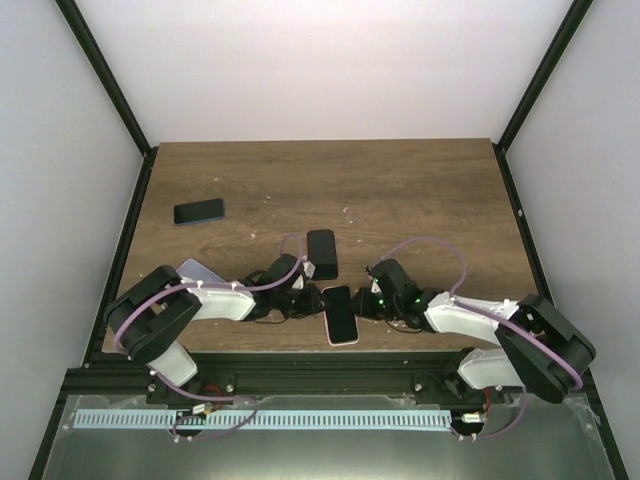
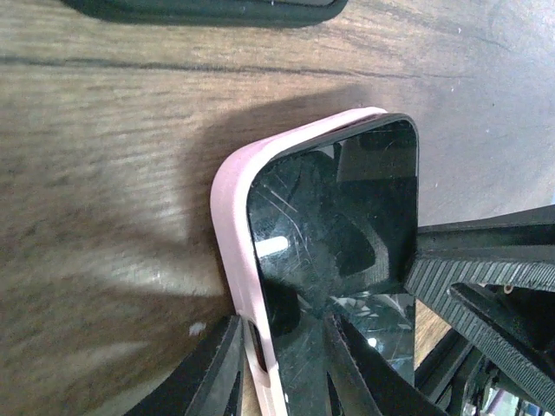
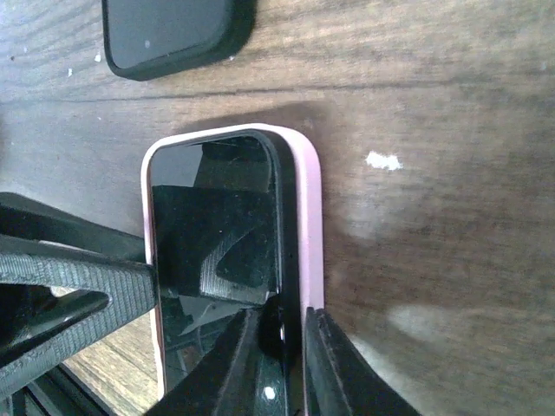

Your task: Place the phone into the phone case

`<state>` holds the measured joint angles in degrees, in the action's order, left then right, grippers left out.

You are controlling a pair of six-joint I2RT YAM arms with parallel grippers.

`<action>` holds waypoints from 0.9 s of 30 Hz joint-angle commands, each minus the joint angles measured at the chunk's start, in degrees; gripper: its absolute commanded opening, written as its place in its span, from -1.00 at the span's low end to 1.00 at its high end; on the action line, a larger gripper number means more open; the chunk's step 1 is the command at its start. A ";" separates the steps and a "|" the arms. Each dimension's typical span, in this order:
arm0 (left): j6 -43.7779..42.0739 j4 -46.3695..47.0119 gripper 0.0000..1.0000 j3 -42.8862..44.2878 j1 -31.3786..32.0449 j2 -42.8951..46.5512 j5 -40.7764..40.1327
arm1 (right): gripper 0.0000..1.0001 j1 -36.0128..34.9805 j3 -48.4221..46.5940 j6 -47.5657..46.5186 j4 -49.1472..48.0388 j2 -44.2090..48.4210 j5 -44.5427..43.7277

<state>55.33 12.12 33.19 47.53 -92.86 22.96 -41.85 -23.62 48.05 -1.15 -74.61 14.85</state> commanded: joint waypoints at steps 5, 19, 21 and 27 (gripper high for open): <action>-0.33 -7.67 -0.38 -2.05 0.92 7.80 -2.65 | -0.09 -3.16 0.44 0.11 7.55 12.73 -6.42; 4.12 -0.33 -0.26 -5.92 0.72 7.68 3.22 | 0.53 -3.33 7.44 6.07 -1.07 13.31 2.71; 4.52 0.54 -0.25 -6.58 0.57 7.32 3.23 | 0.54 -3.33 7.17 6.26 -1.63 11.40 2.60; 4.63 3.87 -0.28 -7.27 0.46 5.47 5.74 | 0.56 -3.46 6.09 7.63 -4.36 7.66 2.94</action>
<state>59.79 12.25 26.41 48.25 -86.06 26.55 -44.84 -16.47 53.89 -3.73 -64.77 17.26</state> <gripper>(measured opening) 0.370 0.780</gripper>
